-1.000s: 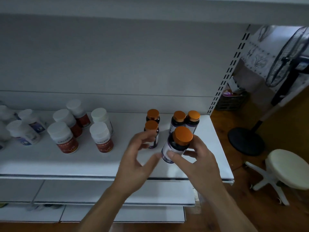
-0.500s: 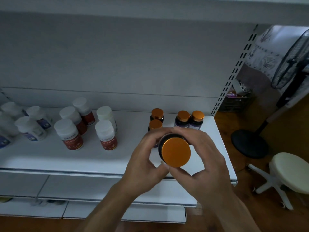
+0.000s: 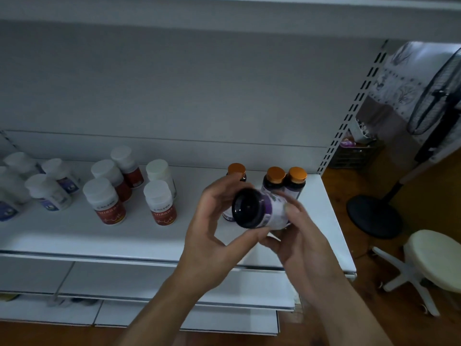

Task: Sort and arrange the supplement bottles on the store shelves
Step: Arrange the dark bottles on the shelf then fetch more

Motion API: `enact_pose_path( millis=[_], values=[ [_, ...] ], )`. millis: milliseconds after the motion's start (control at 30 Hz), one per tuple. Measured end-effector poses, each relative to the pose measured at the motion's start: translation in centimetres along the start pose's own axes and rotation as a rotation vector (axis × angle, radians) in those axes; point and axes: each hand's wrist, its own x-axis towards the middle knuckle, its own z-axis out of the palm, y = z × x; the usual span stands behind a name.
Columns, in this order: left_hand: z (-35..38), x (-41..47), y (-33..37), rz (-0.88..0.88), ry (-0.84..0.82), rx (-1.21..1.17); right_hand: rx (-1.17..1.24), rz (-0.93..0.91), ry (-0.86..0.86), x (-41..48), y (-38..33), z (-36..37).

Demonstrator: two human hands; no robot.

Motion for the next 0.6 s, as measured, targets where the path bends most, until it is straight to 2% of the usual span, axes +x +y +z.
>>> enact_pose_path(
  millis=[133,267,467,600],
  values=[
    [0.9,0.4,1.4,0.061,-0.064,0.003,0.285,0.181,-0.161,-0.2,0.5,0.7],
    [1.2,0.6,2.3,0.119,-0.095,0.007,0.428,0.211,-0.311,-0.2,1.2,0.4],
    [1.0,0.7,2.4,0.169,-0.097,0.024,0.371,0.171,-0.327,-0.3,0.6,0.9],
    [0.4,0.5,1.7,0.128,-0.063,-0.047,0.105,0.053,-0.117,-0.4,0.0,1.3]
  ],
)
